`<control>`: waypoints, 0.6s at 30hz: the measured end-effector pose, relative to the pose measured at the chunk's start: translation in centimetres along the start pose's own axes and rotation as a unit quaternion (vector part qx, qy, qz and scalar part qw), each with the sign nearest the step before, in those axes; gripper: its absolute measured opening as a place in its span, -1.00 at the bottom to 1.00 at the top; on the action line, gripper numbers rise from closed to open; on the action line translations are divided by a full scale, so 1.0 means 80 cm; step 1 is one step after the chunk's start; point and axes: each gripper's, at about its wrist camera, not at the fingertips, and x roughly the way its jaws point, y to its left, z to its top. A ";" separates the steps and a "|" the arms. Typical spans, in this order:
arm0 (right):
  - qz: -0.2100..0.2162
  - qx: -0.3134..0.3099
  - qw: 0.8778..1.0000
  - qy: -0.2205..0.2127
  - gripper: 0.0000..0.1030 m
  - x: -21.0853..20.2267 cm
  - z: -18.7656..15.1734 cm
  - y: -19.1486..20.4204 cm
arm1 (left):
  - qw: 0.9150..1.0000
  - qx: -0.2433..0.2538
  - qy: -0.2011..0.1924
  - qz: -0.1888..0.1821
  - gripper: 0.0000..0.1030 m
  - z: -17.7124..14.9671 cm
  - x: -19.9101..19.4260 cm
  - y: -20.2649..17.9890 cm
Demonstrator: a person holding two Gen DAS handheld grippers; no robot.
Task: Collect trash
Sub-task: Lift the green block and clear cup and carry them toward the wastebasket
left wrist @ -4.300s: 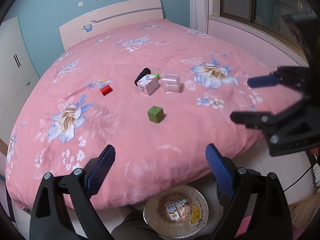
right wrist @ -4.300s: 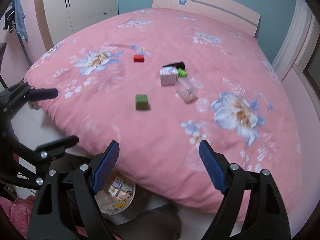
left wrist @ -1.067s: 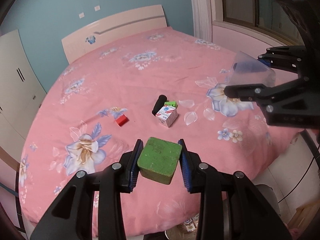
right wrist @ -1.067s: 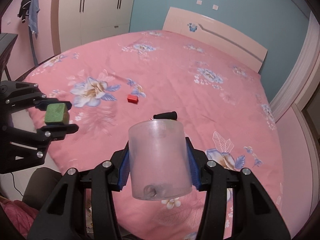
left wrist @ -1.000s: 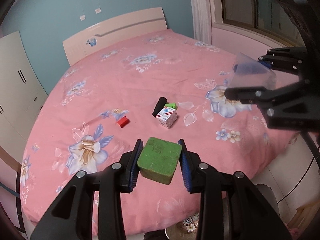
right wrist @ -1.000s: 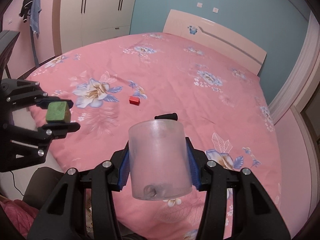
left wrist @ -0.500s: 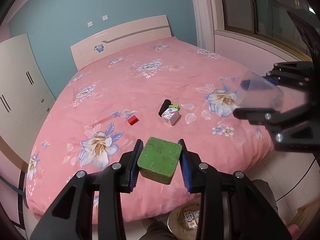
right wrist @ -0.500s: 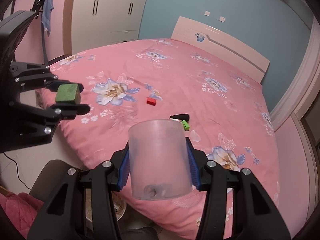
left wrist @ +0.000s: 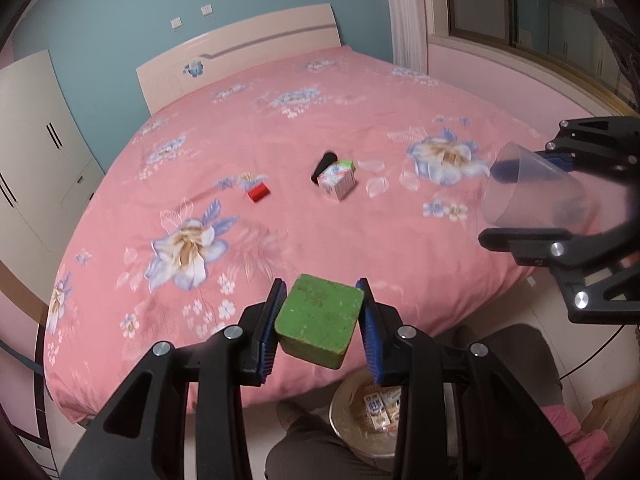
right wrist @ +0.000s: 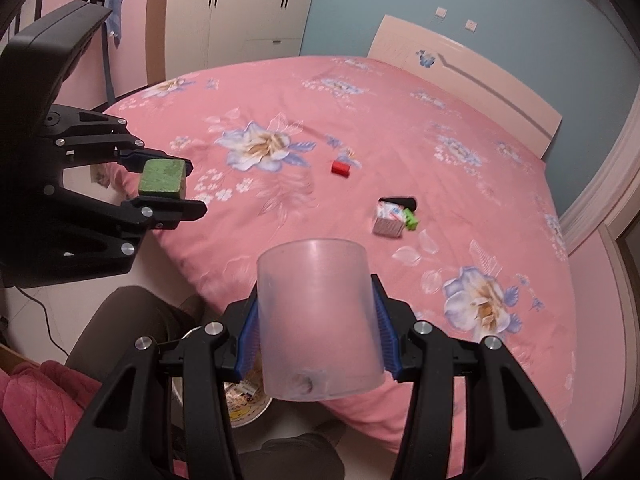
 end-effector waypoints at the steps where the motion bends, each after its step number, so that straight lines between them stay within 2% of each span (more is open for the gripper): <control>1: 0.003 0.000 1.000 0.006 -0.03 0.005 -0.004 0.004 | 1.000 0.001 0.006 -0.001 -0.26 -0.006 0.005 -0.001; 18: 0.054 -0.001 0.995 0.082 -0.03 0.095 -0.077 0.053 | 0.995 0.010 0.100 -0.024 -0.26 -0.097 0.089 -0.028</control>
